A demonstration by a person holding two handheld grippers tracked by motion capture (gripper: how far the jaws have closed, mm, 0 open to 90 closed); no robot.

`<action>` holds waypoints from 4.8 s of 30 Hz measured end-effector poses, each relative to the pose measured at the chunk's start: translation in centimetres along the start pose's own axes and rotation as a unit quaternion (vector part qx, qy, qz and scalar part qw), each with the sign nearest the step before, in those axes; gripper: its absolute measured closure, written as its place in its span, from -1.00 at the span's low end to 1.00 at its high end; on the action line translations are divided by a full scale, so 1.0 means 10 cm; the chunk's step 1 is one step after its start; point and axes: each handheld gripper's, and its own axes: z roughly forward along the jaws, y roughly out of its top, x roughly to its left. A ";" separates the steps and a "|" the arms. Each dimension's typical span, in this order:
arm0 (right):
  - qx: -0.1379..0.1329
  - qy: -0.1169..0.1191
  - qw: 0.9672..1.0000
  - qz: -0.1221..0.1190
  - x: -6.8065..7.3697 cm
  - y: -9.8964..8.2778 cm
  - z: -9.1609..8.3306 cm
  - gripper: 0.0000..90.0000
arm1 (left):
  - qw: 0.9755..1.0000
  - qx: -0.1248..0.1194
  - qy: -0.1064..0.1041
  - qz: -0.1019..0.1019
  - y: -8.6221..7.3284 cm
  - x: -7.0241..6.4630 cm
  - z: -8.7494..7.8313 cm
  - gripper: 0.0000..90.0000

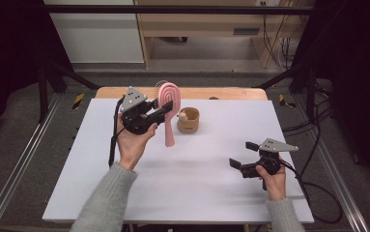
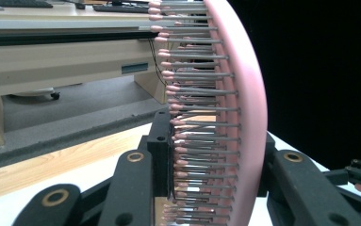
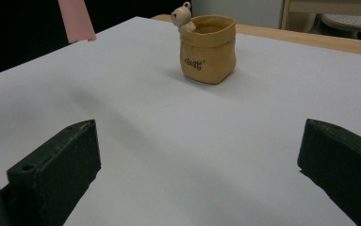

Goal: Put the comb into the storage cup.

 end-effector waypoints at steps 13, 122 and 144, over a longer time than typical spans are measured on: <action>0.001 0.000 1.000 0.001 -0.05 -0.05 -0.04 -0.99 | 1.000 -0.002 -0.001 0.011 0.13 -0.05 0.12 0.41; 0.001 0.010 1.000 0.004 -0.08 -0.09 -0.07 -0.99 | 0.998 0.034 0.026 0.055 0.26 0.09 1.64 0.41; 0.002 0.012 1.000 0.004 -0.07 -0.09 -0.07 -0.99 | 0.997 0.044 0.026 0.064 0.07 0.12 1.67 0.41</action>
